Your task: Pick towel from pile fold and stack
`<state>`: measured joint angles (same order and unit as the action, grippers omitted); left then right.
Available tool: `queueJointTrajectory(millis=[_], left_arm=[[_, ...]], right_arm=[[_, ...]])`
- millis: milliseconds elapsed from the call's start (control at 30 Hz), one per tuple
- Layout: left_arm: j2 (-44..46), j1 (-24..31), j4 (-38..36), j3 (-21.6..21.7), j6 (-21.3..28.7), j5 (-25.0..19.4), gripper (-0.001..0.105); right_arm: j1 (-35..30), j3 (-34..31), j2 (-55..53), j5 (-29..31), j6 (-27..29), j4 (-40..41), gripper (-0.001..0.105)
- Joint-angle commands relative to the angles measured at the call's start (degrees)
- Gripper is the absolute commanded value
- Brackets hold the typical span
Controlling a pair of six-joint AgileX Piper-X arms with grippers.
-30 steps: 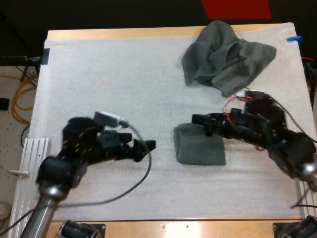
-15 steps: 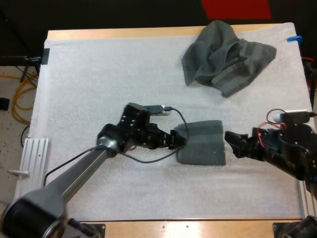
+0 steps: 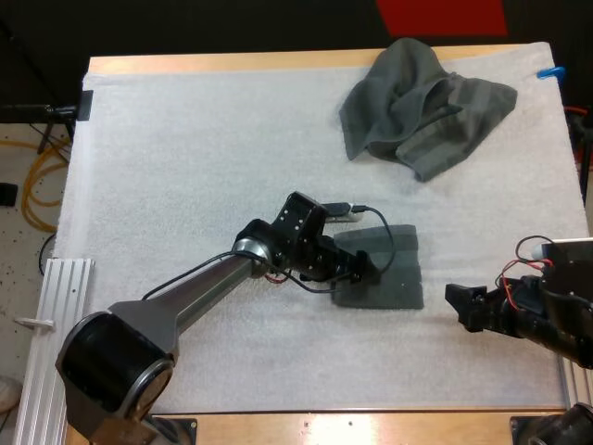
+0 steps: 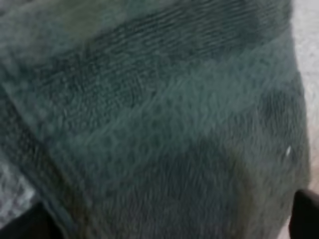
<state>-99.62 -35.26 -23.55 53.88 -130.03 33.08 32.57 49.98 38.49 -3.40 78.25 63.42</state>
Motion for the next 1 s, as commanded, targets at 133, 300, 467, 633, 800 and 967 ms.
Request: queueJointTrajectory(millis=[133,300,467,633,800,967], left_arm=[[-0.97,-0.38,-0.28,0.35,-3.03,2.35,0.061],[-2.06,-0.55,0.51,0.5,-3.72,3.86,0.029],[-2.33,-0.55,1.98,0.82,-3.35,5.68,0.0],[-1.02,0.03,-0.49,2.44,2.47,5.73,0.0],[3.26,4.43,-9.34,2.86,11.87,0.12,0.0],[6.31,15.29,-23.83,2.86,26.99,-10.35,0.0]], right_arm=[[0.09,0.59,-0.28,1.48,0.5,0.51,0.078],[0.09,0.59,-0.28,3.4,0.5,0.51,0.078],[0.09,0.59,-0.28,3.4,0.5,0.51,0.078],[0.09,0.59,-0.28,3.4,0.5,0.28,0.078],[0.09,0.59,-0.28,3.4,0.5,0.3,0.078],[0.09,0.59,-0.23,6.25,0.5,0.3,0.078]])
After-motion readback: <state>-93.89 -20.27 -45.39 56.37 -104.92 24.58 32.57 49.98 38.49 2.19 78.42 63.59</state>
